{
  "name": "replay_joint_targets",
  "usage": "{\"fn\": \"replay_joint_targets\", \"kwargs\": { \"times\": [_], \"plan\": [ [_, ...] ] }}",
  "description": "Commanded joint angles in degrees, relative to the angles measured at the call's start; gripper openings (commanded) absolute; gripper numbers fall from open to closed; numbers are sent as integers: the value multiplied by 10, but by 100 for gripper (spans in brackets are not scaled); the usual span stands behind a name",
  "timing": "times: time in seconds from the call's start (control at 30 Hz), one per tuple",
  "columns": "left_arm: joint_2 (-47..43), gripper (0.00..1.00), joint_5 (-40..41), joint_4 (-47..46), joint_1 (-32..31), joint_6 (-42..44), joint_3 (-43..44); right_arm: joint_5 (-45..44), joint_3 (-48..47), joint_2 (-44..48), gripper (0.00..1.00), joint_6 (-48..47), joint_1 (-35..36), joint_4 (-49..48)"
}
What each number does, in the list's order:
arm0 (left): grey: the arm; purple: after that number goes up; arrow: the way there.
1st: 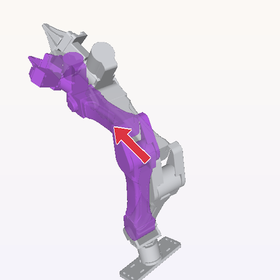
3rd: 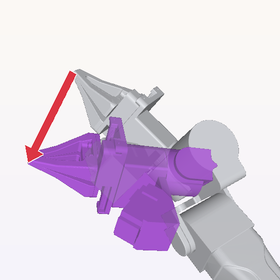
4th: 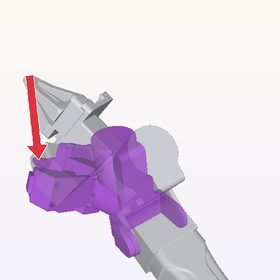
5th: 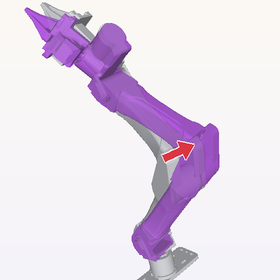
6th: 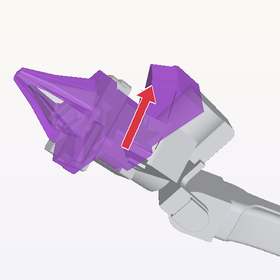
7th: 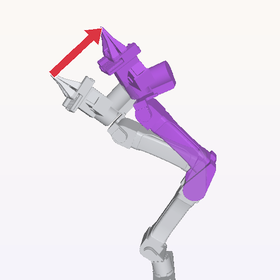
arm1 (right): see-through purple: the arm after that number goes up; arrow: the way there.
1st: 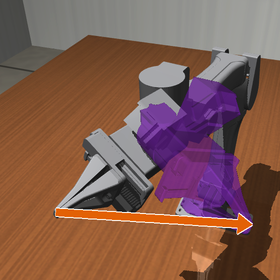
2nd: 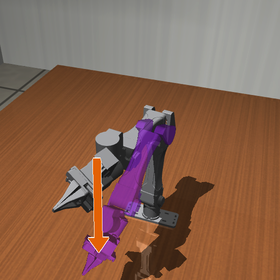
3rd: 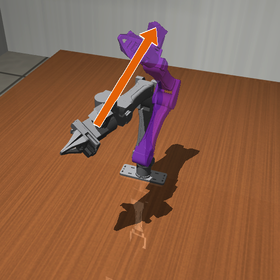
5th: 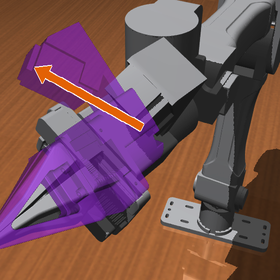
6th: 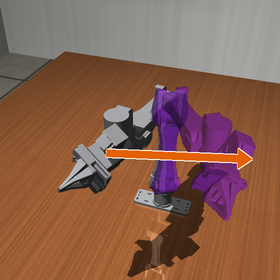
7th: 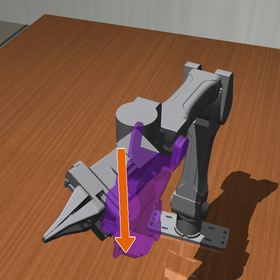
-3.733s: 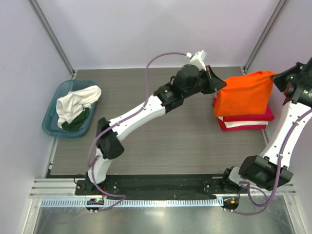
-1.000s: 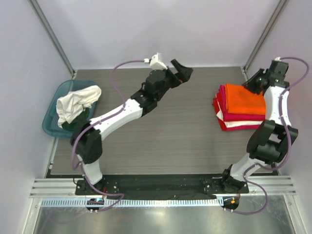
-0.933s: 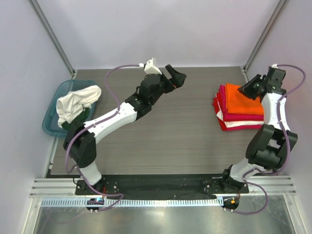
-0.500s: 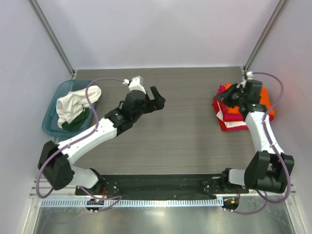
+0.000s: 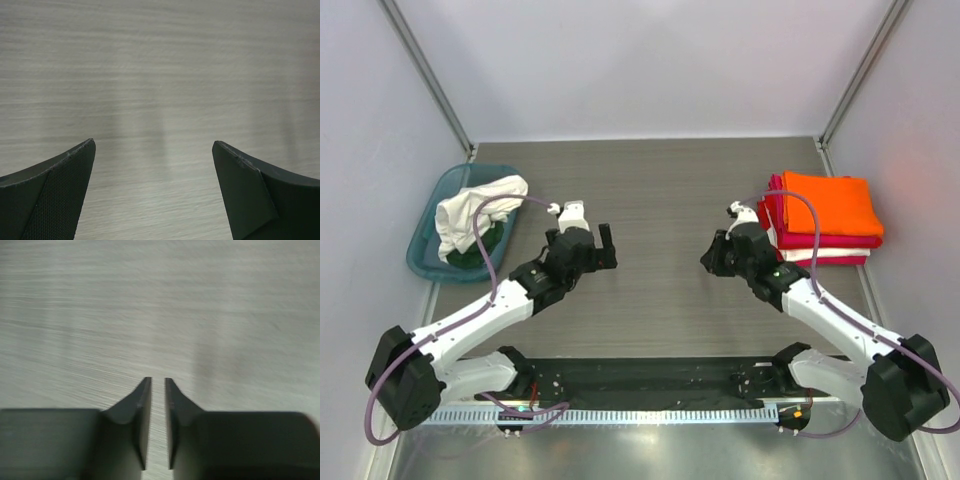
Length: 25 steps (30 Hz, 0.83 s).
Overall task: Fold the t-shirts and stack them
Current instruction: Reset both grippers
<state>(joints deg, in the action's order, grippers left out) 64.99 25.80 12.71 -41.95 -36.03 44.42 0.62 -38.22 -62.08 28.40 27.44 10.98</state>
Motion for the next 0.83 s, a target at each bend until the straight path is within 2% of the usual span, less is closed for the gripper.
{"fn": "replay_joint_targets", "kwargs": {
  "times": [0.0, 0.03, 0.07, 0.17, 0.2, 0.37, 0.4, 0.8],
  "plan": [
    [-51, 100, -11, -3, 1, 38, -48, -114, 53, 41, 27, -5, 7, -39],
    [-71, 100, -23, -8, 1, 41, -57, -118, 65, 50, 34, -5, 8, -51],
    [-80, 100, -36, -16, 0, 44, -68, -133, 84, 55, 51, -6, 8, -56],
    [-116, 100, -41, -46, 0, 48, -112, -161, 113, 63, 81, -12, 8, -73],
    [-123, 100, -41, -54, 0, 54, -136, -171, 121, 64, 83, -14, 8, -81],
    [-152, 100, -34, -116, 0, 69, -200, -170, 157, 78, 85, -12, 8, -136],
    [-156, 100, -55, -118, -1, 75, -202, -184, 162, 84, 85, -6, 7, -139],
    [-159, 100, -61, -146, 0, 77, -211, -184, 216, 180, 85, -5, 8, -173]
  ]
}}
